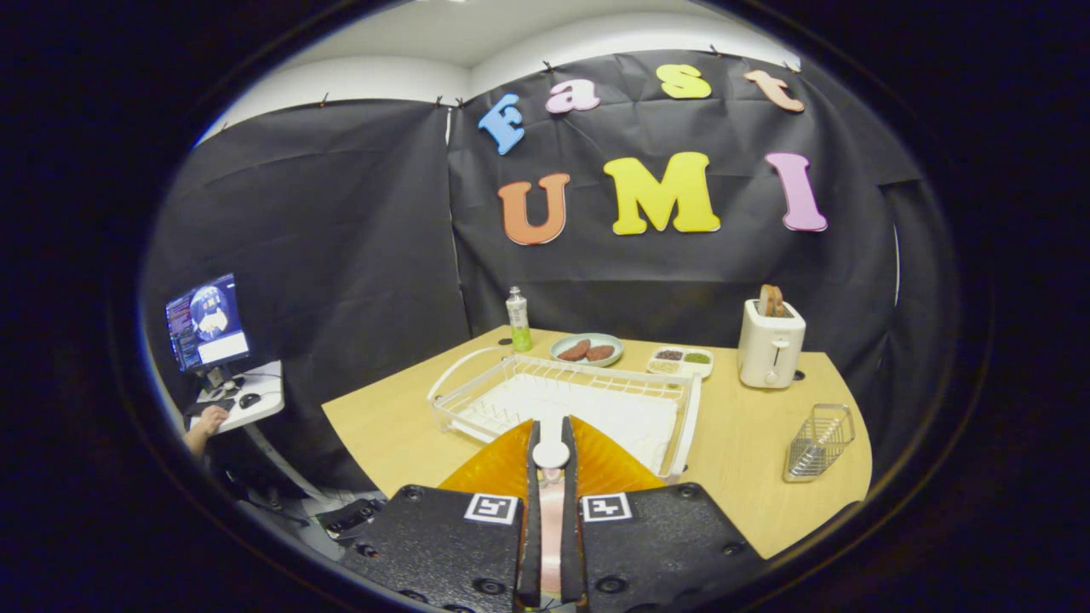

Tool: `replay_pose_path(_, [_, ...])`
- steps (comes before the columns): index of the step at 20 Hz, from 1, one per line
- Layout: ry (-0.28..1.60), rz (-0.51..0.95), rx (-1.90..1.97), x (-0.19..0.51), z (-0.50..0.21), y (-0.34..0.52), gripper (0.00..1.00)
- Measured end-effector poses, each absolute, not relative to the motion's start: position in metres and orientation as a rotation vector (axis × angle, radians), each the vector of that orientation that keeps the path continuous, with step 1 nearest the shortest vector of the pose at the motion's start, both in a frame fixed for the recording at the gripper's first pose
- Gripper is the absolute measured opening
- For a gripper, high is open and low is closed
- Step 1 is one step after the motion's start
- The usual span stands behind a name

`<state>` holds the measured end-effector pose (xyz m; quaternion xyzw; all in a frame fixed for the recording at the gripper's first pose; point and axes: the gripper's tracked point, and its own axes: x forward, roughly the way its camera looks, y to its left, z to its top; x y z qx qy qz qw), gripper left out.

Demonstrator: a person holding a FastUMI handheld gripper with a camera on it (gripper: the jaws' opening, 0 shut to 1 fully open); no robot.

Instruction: Take the plate from the dish rack, then take the spoon from the basket and place it into the plate.

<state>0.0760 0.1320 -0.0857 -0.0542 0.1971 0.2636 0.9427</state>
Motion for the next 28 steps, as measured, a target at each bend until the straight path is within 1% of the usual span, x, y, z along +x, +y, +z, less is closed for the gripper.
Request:
replay_pose_path(9, [0.542,0.561,-0.136,0.093,-0.156,0.148,0.14])
replay_pose_path(15, [0.568,0.583,-0.146,0.097,-0.166,0.144,0.17])
replay_pose_path(19, [0.570,0.536,-0.118,0.108,-0.162,0.126,0.20])
replay_pose_path(21, [0.548,0.491,-0.109,0.111,-0.152,0.114,0.32])
replay_pose_path(22, [0.538,0.463,-0.103,0.114,-0.148,0.106,0.47])
replay_pose_path(28, [0.393,0.222,-0.128,0.116,-0.099,0.062,0.97])
